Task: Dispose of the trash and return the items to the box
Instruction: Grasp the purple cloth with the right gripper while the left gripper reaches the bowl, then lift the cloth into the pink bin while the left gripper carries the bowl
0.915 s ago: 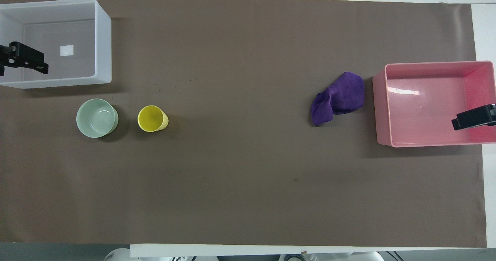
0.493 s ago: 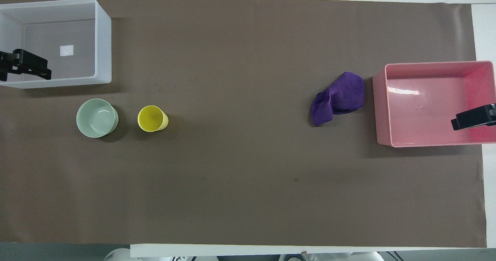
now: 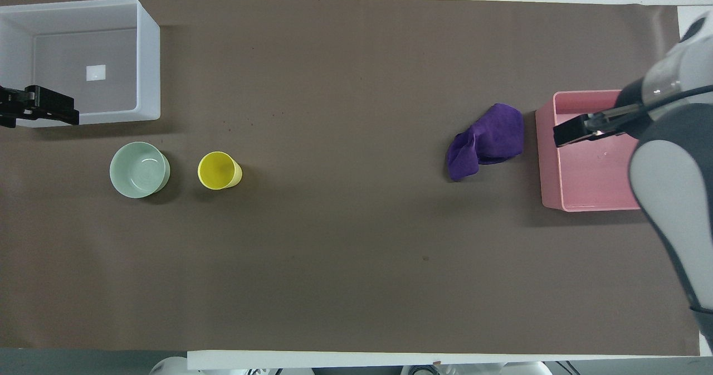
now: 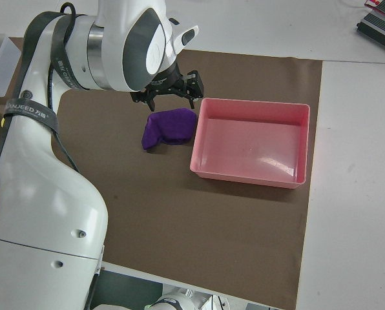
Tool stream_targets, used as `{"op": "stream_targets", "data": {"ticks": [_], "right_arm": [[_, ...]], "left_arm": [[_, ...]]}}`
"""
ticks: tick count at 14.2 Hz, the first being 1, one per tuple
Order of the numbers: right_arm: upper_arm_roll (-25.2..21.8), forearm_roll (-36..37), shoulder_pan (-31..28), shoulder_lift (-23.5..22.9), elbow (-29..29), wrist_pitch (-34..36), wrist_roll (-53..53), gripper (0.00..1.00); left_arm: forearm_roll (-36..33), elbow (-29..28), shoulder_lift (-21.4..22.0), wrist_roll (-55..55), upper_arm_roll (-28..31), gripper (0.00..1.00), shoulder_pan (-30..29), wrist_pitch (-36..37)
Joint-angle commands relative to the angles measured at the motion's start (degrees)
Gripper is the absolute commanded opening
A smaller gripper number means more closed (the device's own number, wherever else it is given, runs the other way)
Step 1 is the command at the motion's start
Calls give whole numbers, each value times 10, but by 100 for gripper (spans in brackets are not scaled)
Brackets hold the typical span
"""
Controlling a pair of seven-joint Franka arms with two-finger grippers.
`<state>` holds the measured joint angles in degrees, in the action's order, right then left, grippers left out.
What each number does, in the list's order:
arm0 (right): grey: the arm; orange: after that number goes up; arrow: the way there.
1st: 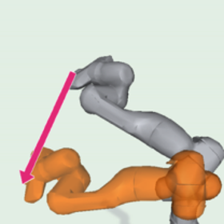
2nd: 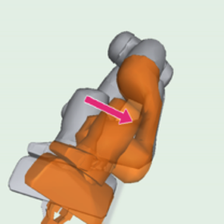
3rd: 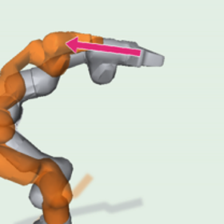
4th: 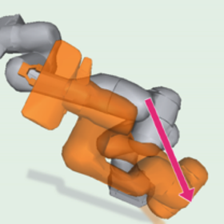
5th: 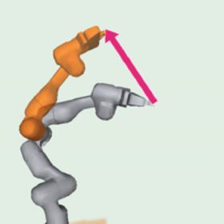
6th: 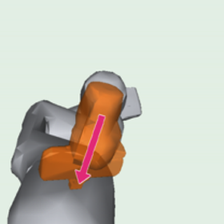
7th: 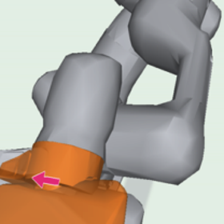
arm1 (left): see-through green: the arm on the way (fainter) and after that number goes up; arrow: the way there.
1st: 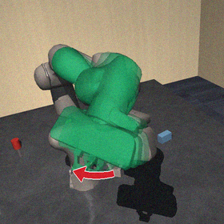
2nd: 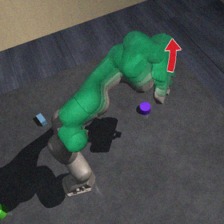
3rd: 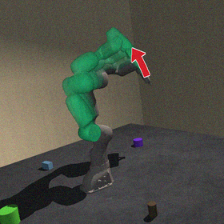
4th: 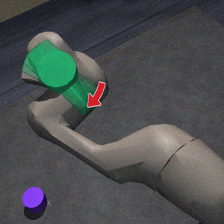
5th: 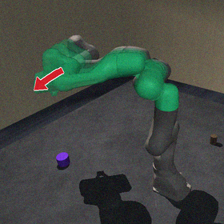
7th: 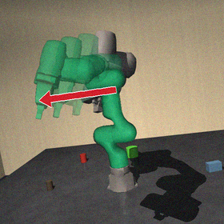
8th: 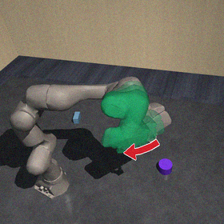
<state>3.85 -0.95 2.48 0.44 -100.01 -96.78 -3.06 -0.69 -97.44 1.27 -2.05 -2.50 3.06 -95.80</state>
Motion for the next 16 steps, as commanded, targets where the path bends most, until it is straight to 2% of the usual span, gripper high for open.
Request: {"op": "stream_targets", "data": {"ticks": [1, 3, 4, 5, 6, 7, 9, 11, 14, 15, 16], "right_arm": [[0, -4, 34, -48, -25, -72, 64, 100], [0, -2, 37, -64, -34, -96, 63, 100], [1, -1, 45, -68, -44, -103, 63, 100], [0, 4, 54, -72, -81, -137, 63, 100], [0, 4, 53, -70, -125, -203, 63, 100], [0, 4, 53, -69, -135, -233, 68, 100], [0, 4, 65, -94, -138, -268, 77, 100], [0, 4, 68, -104, -177, -309, 80, 100], [0, 4, 69, -129, -189, -351, 83, 99], [0, 4, 68, -131, -197, -352, 78, 94], [0, 4, 67, -131, -197, -347, 75, 77]], "left_arm": [[-7, -119, 41, -17, 5, 100, 12, -76], [-7, -193, 43, -31, 5, 100, 8, -165], [-7, -210, 37, -31, 5, 100, 3, -193], [-7, -230, 32, -31, 6, 100, -4, -211], [-7, -255, 34, -28, 6, 100, -21, -224], [-7, -290, 39, -28, 6, 100, -42, -256], [-7, -356, 39, -33, 7, 100, -48, -341], [-7, -376, 31, -31, 6, 100, -77, -360], [-7, -406, 19, -34, 5, 100, -77, -381], [-7, -413, 14, -35, 5, 100, -75, -401], [-7, -419, 14, -35, 4, 100, -73, -408]]}}
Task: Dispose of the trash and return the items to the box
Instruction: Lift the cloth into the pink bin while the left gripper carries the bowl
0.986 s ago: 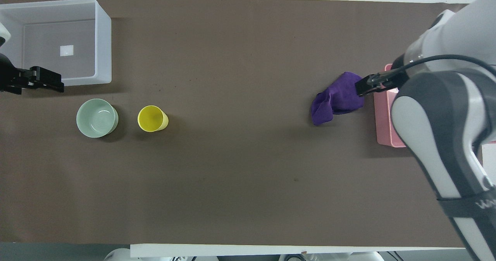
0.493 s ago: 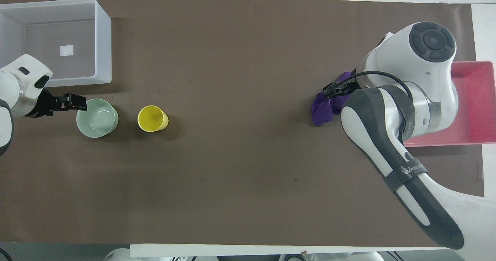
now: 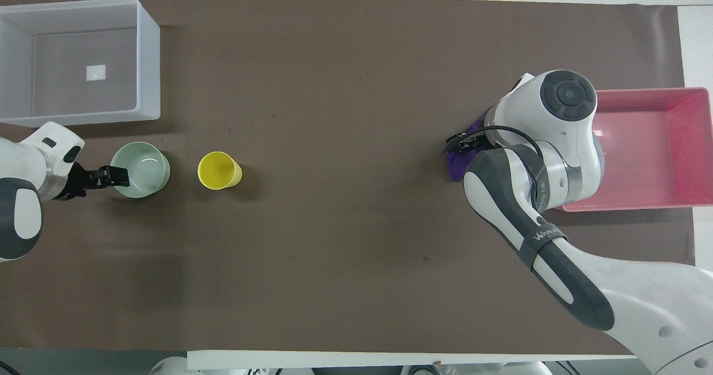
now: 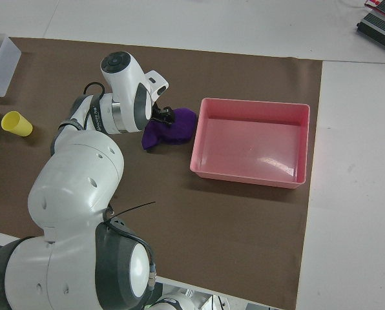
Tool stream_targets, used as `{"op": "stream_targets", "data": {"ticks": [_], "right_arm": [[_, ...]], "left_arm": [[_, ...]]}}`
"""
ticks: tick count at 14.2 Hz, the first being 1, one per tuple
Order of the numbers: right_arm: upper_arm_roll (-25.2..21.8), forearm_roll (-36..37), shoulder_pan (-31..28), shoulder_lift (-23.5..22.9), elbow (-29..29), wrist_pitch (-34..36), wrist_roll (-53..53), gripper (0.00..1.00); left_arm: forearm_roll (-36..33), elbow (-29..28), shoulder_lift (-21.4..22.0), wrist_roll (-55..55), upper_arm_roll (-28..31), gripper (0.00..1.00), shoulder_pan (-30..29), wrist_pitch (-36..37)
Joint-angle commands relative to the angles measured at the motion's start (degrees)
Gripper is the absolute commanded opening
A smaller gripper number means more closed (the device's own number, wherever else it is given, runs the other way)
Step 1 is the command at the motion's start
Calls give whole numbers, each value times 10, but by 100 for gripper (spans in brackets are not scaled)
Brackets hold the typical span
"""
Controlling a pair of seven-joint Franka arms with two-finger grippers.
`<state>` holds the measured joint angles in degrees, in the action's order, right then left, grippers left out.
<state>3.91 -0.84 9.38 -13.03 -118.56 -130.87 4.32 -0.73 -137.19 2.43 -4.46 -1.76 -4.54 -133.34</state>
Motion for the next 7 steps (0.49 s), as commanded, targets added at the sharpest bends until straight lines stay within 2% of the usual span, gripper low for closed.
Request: {"op": "stream_targets", "data": {"ticks": [1, 2, 3, 4, 5, 6, 7], "right_arm": [[0, 3, -1, 4, -9, 0, 3, 49], [0, 3, -2, 4, -8, 6, 6, 30], [0, 3, -2, 6, -7, 15, 9, 16], [-1, 3, -2, 12, -7, 21, 9, 6], [-1, 3, -2, 27, -6, 40, 9, 0], [-1, 4, -5, 41, 3, 71, 5, 0], [-2, 4, -8, 55, 14, 99, 0, 0]], "left_arm": [[-7, -22, 2, -12, -4, 100, 4, -32], [-7, -25, 3, -12, -4, 99, 4, -32], [-7, -36, 6, -12, -4, 94, 3, -35], [-7, -45, 10, -16, -4, 78, 3, -34], [-7, -48, 13, -33, -4, 41, 4, -31], [-7, -51, 14, -49, -4, 13, 8, -32], [-7, -50, 13, -50, -4, 0, 21, -32]]}}
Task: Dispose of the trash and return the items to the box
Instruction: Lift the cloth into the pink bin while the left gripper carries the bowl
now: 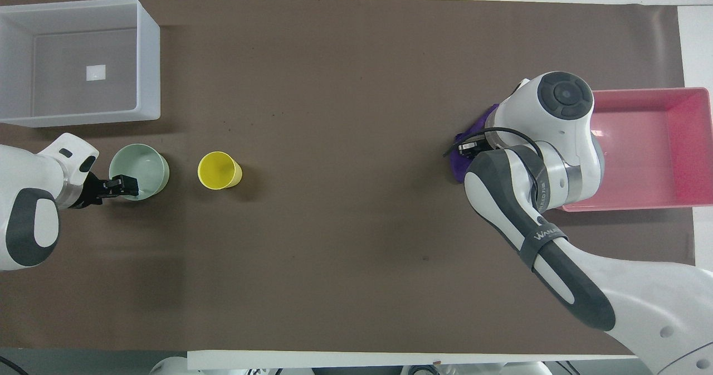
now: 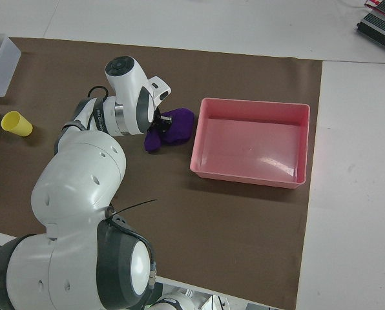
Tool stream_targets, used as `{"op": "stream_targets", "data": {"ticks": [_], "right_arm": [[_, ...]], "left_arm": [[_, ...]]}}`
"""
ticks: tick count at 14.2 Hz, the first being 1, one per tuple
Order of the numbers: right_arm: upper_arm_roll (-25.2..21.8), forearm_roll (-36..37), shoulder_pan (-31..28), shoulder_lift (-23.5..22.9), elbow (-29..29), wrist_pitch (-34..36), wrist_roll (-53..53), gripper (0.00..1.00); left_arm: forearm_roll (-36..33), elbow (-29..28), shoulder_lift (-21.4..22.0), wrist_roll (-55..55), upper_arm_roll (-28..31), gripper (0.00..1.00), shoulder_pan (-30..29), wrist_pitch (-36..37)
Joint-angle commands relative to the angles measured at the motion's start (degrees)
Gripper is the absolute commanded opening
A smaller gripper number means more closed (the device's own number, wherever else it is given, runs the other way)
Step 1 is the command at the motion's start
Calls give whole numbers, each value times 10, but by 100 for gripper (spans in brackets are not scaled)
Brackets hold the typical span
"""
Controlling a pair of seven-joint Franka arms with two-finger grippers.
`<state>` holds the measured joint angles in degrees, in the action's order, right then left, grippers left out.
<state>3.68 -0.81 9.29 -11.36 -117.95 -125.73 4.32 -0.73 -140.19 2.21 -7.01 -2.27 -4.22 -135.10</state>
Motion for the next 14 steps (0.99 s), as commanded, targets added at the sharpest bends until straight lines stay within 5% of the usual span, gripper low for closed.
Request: {"op": "stream_targets", "data": {"ticks": [1, 4, 11, 14], "right_arm": [[0, 4, -7, 50, 22, 70, -2, 0], [-3, 8, -8, 55, 92, 137, -1, 0], [-3, 134, -33, 105, 191, 303, -3, 0], [-4, 199, -34, 110, 192, 320, -38, 0]], "left_arm": [[-7, -18, 16, -24, 2, 0, 22, -14], [-7, 10, 9, -26, 1, 0, 25, 4], [1, 194, 52, -49, 0, 0, 40, 270], [27, 279, 12, -55, 2, 0, 35, 256]]}}
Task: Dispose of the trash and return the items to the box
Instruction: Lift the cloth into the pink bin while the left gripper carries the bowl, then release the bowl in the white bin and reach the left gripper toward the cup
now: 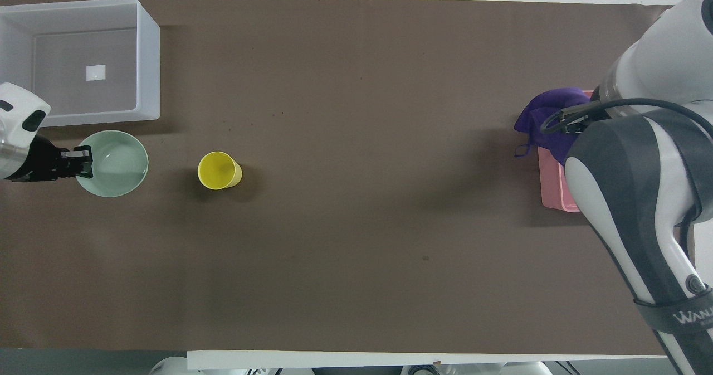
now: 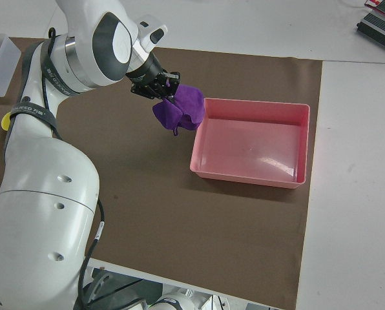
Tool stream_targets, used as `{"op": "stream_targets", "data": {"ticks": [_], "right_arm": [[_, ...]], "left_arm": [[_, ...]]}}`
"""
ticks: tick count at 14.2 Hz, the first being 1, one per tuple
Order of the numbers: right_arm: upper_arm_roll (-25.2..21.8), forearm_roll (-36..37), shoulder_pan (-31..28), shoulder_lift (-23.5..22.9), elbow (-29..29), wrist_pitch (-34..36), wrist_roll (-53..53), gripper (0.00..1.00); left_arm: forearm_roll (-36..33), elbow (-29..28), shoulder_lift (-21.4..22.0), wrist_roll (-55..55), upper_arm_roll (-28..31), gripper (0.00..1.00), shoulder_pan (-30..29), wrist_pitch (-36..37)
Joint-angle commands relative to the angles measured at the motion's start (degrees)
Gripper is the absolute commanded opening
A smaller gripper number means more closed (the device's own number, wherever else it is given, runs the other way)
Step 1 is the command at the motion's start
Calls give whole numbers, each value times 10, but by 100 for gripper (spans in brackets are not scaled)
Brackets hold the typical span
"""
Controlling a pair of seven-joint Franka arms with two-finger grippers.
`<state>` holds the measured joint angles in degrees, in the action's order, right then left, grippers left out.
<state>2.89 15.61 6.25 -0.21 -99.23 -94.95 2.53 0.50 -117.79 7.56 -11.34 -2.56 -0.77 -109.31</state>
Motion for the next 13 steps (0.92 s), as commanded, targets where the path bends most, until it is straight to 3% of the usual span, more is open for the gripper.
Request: {"op": "stream_targets", "data": {"ticks": [1, 2, 5, 9, 13], "right_arm": [[4, 52, -5, -1, 4, 30, -20, 0], [4, 60, -11, 3, 2, 37, -22, 0], [4, 70, -62, 7, -10, 48, -69, 0], [4, 41, -156, 39, -100, -39, -173, 0], [4, -24, -196, 36, -186, -159, -175, 0]], "left_arm": [[16, 56, -60, -14, 8, 0, -4, -59], [16, 63, -88, -17, 10, 0, -15, -102], [27, 184, -217, -16, 11, 0, -57, -147], [27, 202, -330, -16, 13, 0, -83, -329], [27, 198, -345, -17, 13, 0, -78, -280]]}}
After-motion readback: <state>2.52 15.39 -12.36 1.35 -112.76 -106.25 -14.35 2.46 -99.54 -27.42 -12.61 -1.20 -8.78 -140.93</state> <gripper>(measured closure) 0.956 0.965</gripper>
